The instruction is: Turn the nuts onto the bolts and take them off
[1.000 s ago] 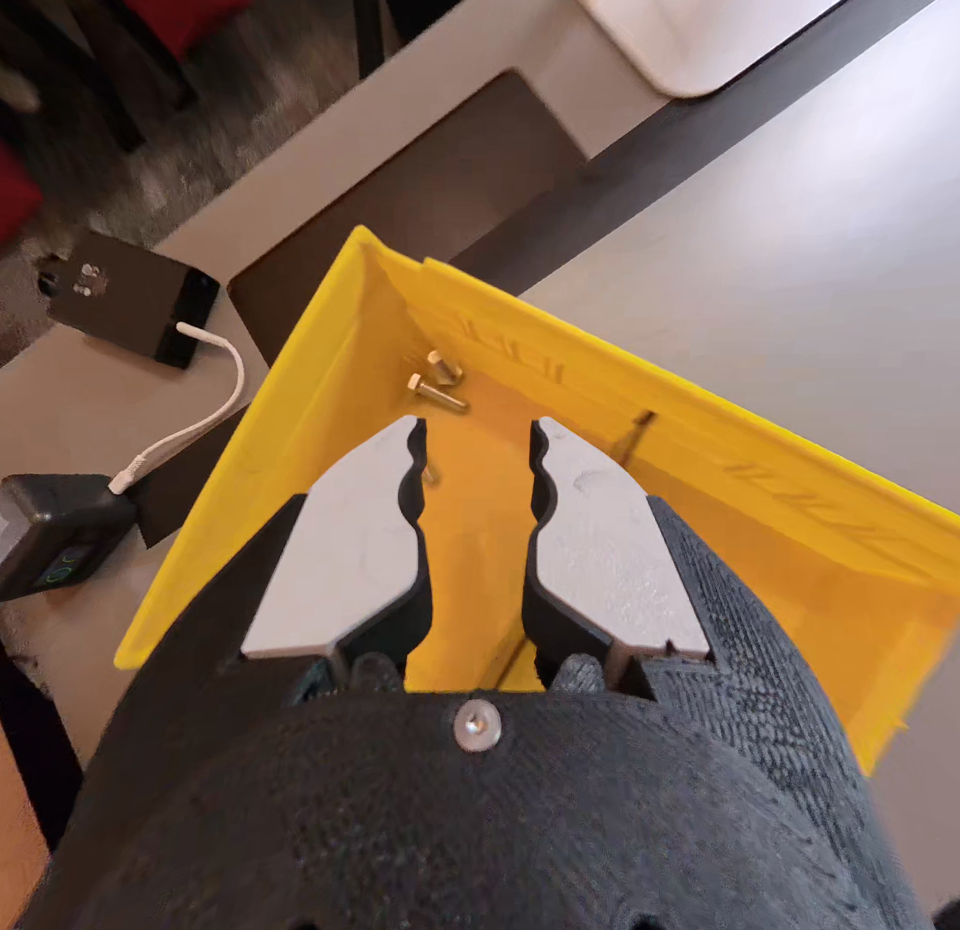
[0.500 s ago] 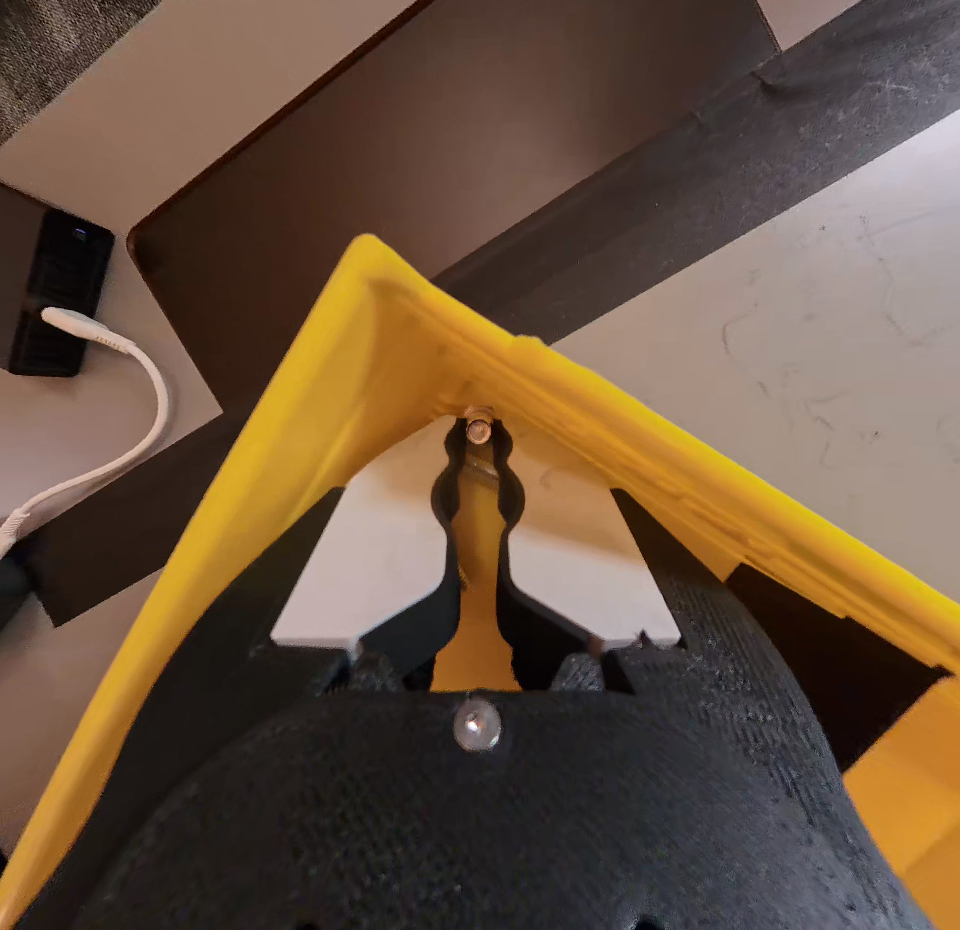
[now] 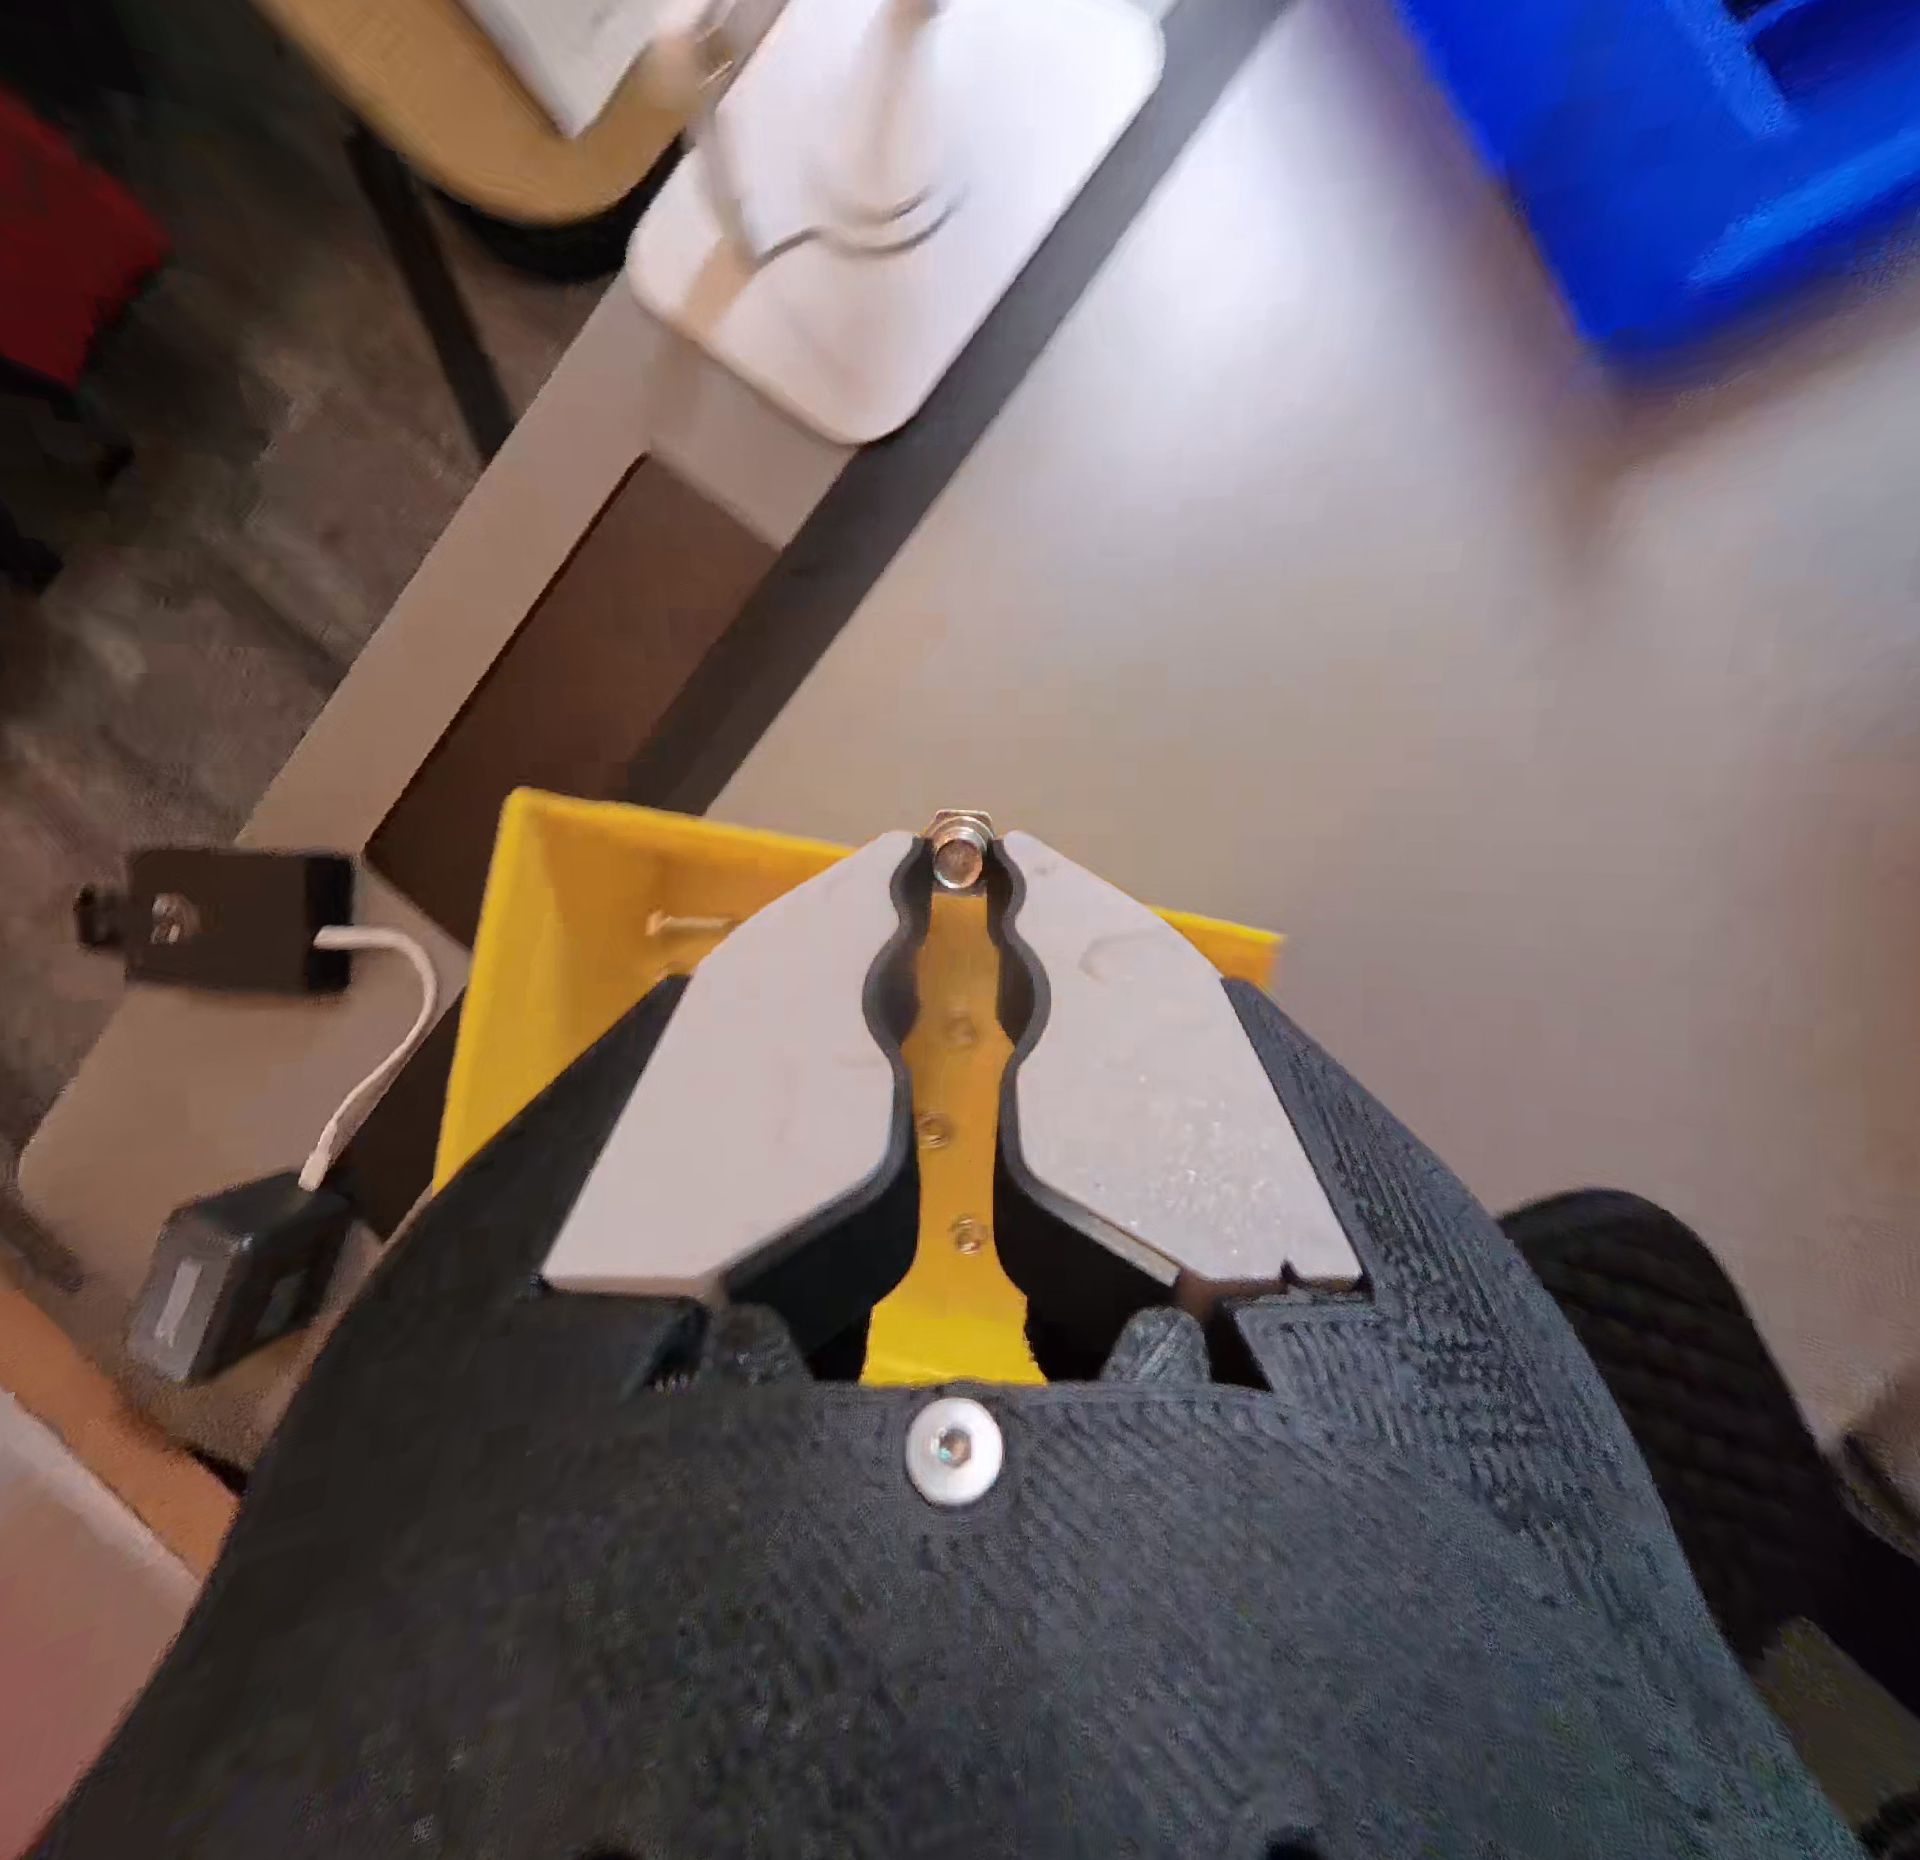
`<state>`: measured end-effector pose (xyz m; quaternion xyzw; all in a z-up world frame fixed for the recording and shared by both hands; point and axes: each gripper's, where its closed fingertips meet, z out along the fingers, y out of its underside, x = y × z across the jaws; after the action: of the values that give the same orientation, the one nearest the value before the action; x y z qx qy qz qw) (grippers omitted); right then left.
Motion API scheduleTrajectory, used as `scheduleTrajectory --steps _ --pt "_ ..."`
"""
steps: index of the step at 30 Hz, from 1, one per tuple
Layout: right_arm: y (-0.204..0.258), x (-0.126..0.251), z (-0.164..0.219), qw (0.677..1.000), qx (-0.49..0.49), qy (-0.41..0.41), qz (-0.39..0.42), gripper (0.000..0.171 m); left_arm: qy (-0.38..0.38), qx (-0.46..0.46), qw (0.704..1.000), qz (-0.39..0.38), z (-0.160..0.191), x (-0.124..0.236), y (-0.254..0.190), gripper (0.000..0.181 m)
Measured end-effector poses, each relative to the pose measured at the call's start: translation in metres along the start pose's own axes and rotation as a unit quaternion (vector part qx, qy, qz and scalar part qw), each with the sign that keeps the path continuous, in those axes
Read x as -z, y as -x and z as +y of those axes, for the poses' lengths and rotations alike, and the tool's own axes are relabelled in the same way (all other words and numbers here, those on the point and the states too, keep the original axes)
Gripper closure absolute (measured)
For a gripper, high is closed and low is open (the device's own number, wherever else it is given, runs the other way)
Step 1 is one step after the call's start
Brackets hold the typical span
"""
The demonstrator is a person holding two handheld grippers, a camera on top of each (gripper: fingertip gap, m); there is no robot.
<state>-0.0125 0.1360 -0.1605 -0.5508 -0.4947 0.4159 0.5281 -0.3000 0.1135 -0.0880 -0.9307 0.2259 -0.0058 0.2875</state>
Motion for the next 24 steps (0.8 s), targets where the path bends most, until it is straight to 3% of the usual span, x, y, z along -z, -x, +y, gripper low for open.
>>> scheduleTrajectory --steps 1,6,11,16,24 --pt "0.008 -0.005 -0.014 1.000 0.010 -0.009 -0.011 0.143 -0.004 -0.020 1.000 0.015 -0.012 0.005 -0.024 0.170" --pt "0.046 -0.031 -0.076 0.996 0.053 -0.043 -0.057 0.140 -0.043 -0.099 0.988 0.108 -0.059 0.010 -0.141 0.171" --pt "0.061 -0.050 -0.082 0.995 0.062 -0.020 -0.074 0.136 -0.071 -0.141 0.974 0.163 -0.076 -0.007 -0.208 0.171" --pt "0.055 -0.054 -0.069 0.996 0.057 -0.021 -0.061 0.151 -0.081 -0.146 0.967 0.191 -0.080 -0.021 -0.226 0.171" --pt "0.051 -0.059 -0.057 0.996 0.027 -0.032 -0.080 0.151 -0.085 -0.127 0.966 0.208 -0.080 -0.027 -0.221 0.171"
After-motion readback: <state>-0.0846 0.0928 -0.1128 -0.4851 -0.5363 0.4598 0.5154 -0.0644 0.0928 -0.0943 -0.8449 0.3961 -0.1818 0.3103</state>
